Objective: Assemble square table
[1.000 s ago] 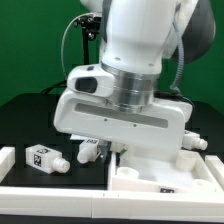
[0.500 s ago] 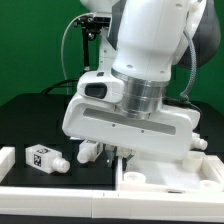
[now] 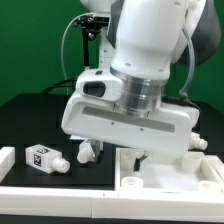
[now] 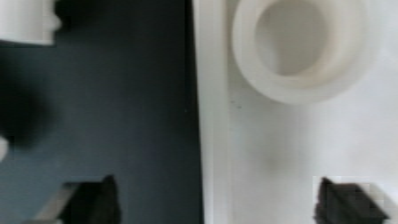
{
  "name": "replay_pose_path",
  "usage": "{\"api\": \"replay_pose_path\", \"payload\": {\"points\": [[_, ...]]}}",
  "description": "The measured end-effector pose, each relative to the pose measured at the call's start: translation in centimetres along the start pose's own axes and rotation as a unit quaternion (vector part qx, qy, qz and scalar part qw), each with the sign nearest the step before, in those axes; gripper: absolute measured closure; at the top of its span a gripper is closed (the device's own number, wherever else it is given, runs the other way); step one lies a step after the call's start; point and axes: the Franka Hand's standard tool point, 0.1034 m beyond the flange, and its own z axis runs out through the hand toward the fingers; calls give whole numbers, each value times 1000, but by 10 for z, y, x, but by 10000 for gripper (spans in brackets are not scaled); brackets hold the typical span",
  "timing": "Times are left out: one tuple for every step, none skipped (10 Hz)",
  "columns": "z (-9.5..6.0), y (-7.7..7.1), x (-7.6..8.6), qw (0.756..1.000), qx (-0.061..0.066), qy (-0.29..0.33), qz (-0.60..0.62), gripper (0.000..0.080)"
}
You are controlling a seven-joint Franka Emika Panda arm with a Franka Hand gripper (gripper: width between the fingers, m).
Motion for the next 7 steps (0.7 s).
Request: {"api": "replay_pose_path", "payload": {"points": [[-17,-5,-6,1000,5,-6,-4,199],[-30,-8,-6,1000,7,-3,-7,160],[-31,-10,-6,1000,5,0,-11,153],[-28,-10,-7,1000,5,-2,-10,153],[-28,-10,-7,1000,5,-2,-10,151],[-28,-10,-7,1000,5,-2,-11,151],[-29,-12,-7,1000,5,-2,-13,151]]}}
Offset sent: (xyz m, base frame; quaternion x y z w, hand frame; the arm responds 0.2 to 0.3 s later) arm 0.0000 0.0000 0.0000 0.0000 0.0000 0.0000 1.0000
